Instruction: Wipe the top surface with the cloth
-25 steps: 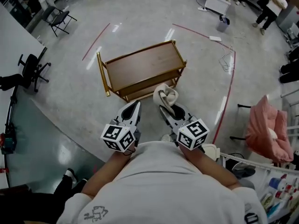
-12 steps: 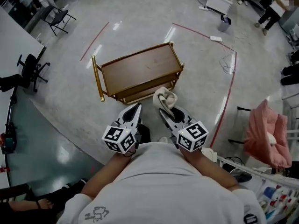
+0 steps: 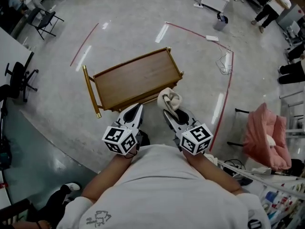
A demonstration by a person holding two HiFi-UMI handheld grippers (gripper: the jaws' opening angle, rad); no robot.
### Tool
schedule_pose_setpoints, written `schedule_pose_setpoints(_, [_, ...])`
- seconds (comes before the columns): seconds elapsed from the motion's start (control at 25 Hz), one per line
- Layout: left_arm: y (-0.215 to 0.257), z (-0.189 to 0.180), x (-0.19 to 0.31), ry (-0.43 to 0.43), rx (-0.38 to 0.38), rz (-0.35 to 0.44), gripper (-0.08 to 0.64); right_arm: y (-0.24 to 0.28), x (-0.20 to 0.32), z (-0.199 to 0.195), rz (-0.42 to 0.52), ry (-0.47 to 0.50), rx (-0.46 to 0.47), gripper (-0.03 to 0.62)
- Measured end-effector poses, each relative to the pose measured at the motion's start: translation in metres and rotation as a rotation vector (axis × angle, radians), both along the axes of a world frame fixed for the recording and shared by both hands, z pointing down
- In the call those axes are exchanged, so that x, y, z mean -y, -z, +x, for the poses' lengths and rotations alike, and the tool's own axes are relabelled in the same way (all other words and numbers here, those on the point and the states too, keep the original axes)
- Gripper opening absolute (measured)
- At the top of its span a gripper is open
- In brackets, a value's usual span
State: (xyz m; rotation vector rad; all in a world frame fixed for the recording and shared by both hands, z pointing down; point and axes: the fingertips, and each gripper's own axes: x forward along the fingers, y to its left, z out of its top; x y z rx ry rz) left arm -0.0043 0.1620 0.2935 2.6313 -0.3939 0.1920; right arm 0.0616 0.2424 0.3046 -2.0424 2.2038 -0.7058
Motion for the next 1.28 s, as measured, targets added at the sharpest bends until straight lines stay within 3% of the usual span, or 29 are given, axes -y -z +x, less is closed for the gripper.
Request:
schedule_pose_setpoints(0.16, [0.003,0.009,0.042,-0.041,-0.013,-0.017,0.008,-0.003,0.045,-0.005,-0.029,0.040,0.006,0.112])
schedule_pose_setpoints(0.68, [0.013,-0.008,0.178,-0.088,-0.041,-0.041,0.006,-0.007,0.181,-0.012,-0.078,0.019,0.010,0.112])
schedule_pose_setpoints(0.92, [0.004,-0.016,0.214,-0.053,-0.036,-0.070,0.006,-0.015,0.214,-0.019,-0.099,0.058,0.022,0.112])
schedule_pose_setpoints(1.28, [-0.006,0.006,0.238,0.044,0.000,-0.063,0.006,-0.029,0.248,0.022,-0.122,0.148,0.056,0.112])
